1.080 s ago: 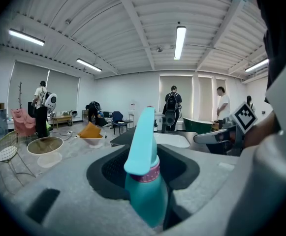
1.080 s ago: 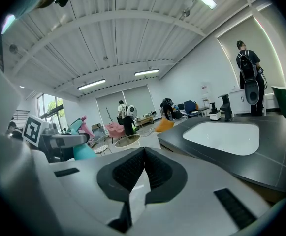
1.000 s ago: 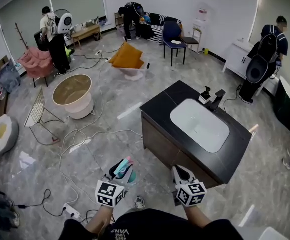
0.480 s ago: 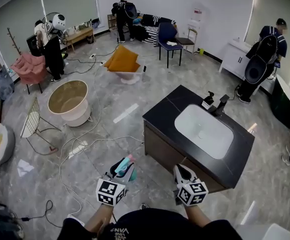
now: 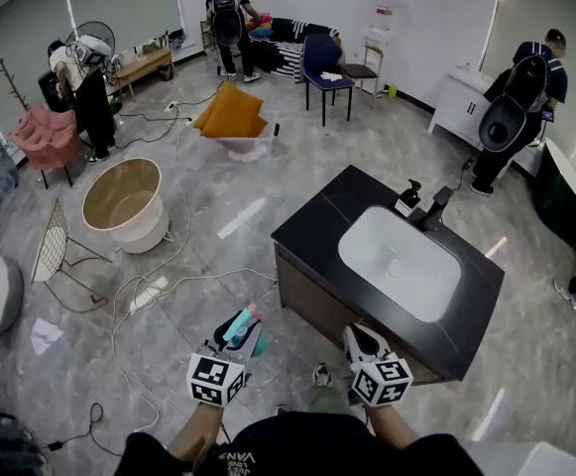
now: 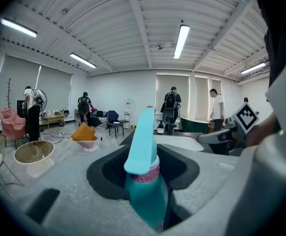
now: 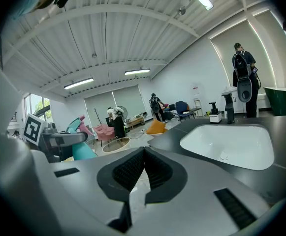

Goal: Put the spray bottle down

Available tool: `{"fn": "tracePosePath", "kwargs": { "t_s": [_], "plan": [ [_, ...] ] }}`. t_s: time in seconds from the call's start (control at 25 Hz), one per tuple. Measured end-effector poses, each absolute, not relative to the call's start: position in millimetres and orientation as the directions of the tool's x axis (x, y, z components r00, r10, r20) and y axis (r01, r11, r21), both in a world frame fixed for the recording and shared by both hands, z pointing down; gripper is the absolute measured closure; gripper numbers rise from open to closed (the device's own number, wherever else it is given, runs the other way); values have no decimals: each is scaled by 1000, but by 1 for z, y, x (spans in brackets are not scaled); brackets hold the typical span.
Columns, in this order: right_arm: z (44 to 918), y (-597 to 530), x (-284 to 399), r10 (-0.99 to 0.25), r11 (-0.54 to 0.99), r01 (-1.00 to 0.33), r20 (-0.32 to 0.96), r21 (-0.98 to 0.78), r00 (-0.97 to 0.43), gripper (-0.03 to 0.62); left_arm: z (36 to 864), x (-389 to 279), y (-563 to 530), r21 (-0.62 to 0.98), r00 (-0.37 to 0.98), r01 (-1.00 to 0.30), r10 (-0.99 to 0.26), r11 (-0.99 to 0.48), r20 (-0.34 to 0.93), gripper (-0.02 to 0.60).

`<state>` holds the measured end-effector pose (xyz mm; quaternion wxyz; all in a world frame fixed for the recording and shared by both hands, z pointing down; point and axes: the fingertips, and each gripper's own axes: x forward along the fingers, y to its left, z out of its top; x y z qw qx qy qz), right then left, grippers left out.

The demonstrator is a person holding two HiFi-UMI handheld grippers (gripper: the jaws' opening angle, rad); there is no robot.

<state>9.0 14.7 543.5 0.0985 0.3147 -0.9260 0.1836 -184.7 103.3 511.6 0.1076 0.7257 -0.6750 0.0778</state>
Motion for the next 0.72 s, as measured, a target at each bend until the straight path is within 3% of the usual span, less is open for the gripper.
{"fn": "tracePosePath", "kwargs": {
  "t_s": [0.72],
  "plan": [
    [550, -141, 25, -507, 760, -587, 309, -280, -805, 595, 507, -163, -75, 37, 75, -997, -969, -68, 235, 413]
  ]
}}
